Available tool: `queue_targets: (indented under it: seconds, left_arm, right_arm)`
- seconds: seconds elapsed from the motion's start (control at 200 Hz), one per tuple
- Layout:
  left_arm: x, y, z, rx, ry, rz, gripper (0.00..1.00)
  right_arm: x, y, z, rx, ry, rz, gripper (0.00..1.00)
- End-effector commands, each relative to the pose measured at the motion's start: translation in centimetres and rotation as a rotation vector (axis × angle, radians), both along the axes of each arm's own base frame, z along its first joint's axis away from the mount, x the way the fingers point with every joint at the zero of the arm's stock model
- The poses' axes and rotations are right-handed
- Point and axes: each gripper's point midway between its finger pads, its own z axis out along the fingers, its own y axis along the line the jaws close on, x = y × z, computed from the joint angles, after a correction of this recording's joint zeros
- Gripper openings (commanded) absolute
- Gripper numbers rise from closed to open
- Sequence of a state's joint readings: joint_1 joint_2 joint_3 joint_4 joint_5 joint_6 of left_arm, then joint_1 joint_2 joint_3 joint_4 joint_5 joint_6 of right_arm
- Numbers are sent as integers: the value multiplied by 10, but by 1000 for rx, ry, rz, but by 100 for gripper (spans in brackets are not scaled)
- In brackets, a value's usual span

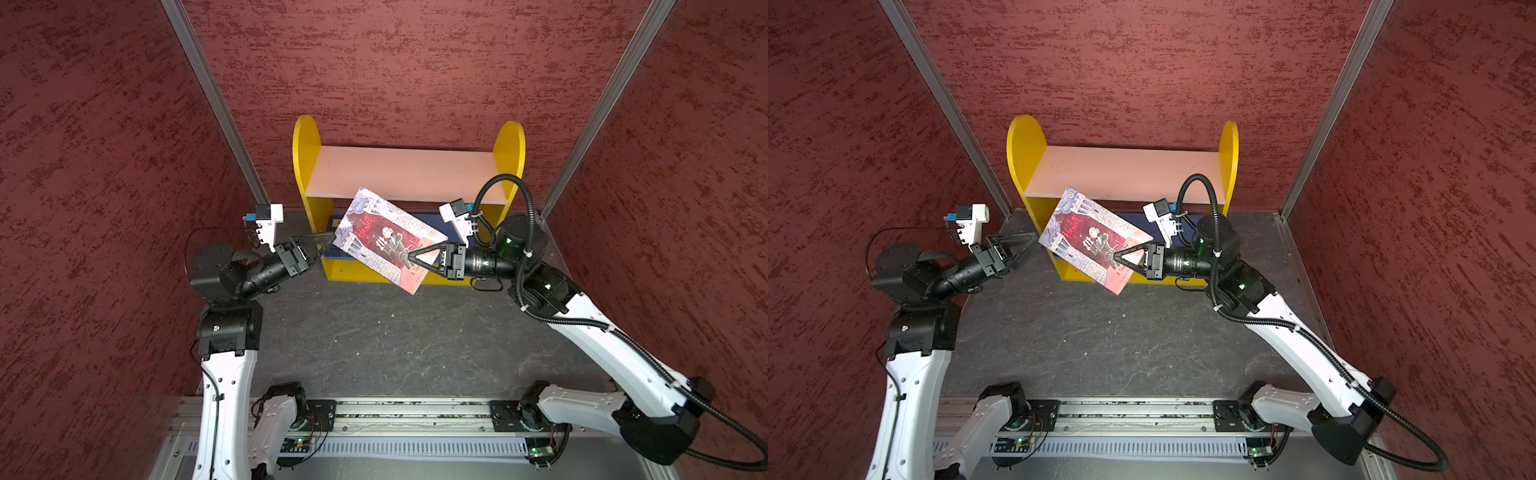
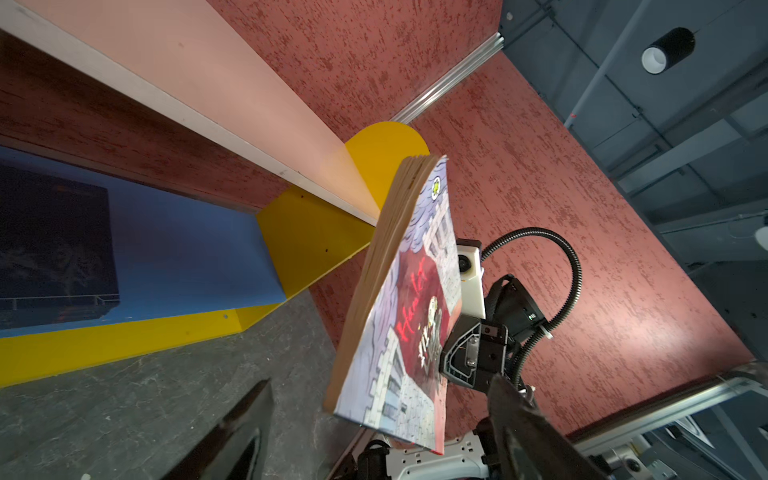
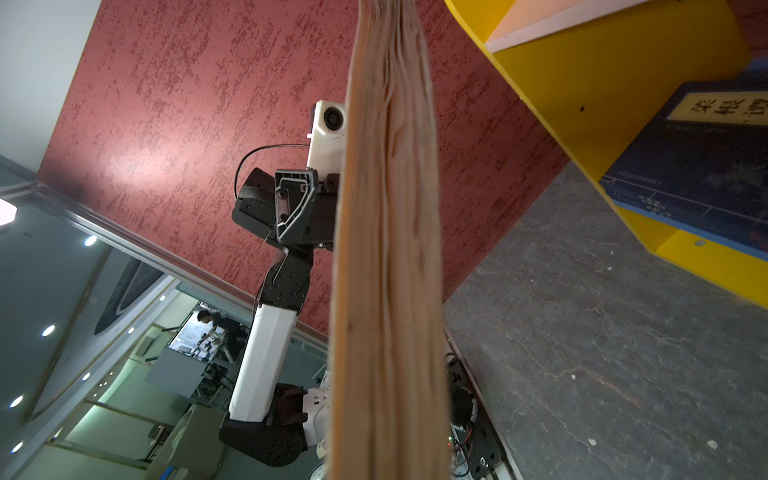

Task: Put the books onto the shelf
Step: 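Carry the Hamlet book onto the pink shelf with the right gripper while the left releases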

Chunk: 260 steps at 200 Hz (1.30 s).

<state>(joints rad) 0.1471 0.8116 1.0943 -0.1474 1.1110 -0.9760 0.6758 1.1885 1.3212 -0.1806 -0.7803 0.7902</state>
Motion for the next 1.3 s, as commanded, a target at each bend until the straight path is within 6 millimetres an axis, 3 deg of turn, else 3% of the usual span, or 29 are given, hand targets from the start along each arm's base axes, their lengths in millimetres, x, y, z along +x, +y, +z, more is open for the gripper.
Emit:
queue_targets:
  seconds: [0.0,0.125,0.461,0.576,0.701,0.766,0.867,0.967,1.298]
  left_arm:
    - [-14,-8,10,-4,-55,-95,76]
    - [-15,-9,4,14,-55,-114,71]
    - [-25,-17,11,-11,-78,-165,41]
    - [-30,-23,13,-17,-79,-187,25]
    - [-28,-23,12,-16,-84,-154,0]
    - [-24,-19,14,-21,-83,-105,0]
    - [-20,-14,19,-5,-113,-44,0]
    - [-16,-8,25,-13,-117,5,0]
    - [-2,5,37,-98,-106,89,0]
  right_arm:
    - [-18,-4,21,26,-74,88,0]
    - [-24,-2,25,46,-74,148,0]
    - [-22,6,26,53,-64,218,0]
    - [-17,9,26,55,-60,223,0]
    - [-11,12,24,59,-47,226,3]
    - [-6,13,23,62,-40,219,10]
    - [2,13,24,75,-30,191,35]
    - [8,12,25,96,-19,167,45]
    - [27,16,17,156,29,114,49]
